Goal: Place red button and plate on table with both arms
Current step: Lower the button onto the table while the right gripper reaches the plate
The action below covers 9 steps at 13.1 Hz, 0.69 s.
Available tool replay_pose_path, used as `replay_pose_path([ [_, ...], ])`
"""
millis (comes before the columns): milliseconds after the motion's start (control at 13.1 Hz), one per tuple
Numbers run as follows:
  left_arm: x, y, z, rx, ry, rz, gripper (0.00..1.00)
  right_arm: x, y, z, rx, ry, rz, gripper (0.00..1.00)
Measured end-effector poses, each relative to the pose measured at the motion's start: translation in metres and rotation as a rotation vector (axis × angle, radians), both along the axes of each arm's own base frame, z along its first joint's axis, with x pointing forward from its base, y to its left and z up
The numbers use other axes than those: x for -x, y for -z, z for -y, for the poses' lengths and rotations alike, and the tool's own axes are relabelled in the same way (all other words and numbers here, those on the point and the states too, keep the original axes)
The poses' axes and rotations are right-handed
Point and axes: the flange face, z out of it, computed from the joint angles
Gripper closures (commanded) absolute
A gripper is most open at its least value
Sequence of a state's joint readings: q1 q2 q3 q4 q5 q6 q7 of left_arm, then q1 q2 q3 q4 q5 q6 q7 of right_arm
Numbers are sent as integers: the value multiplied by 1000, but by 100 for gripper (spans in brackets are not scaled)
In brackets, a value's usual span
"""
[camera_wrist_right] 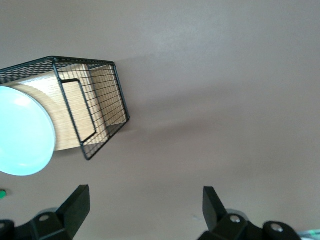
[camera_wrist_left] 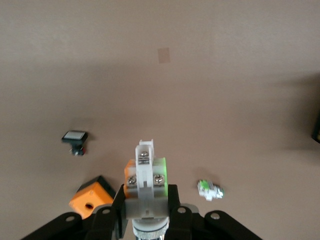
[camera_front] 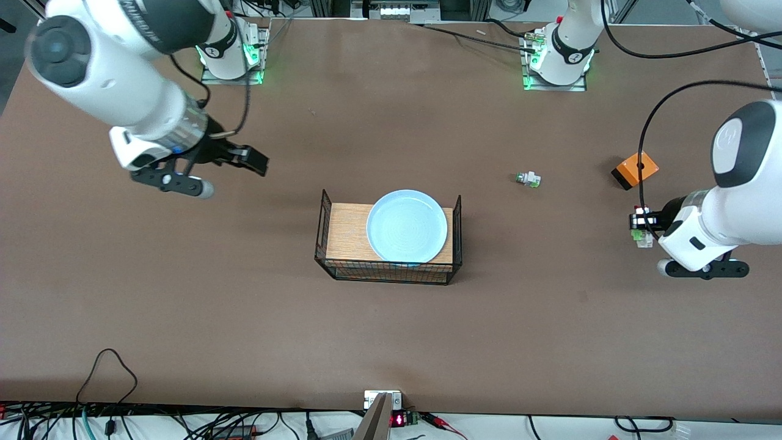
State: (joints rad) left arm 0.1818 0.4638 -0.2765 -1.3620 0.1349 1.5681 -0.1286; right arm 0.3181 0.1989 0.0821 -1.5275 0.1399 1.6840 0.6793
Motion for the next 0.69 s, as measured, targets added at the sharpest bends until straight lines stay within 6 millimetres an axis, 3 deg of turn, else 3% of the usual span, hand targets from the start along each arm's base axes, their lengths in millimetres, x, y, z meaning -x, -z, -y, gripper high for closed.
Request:
replay_pose_path([
  [306,29,89,-16,43,25,-20,100,11,14,-54,26,41,32,0],
  [536,46,131,-43,84,71,-8,100,25,27,-101,29,121,48,0],
  [690,56,159,-48,89,88,18,100,30,39,-122,25,136,52,0],
])
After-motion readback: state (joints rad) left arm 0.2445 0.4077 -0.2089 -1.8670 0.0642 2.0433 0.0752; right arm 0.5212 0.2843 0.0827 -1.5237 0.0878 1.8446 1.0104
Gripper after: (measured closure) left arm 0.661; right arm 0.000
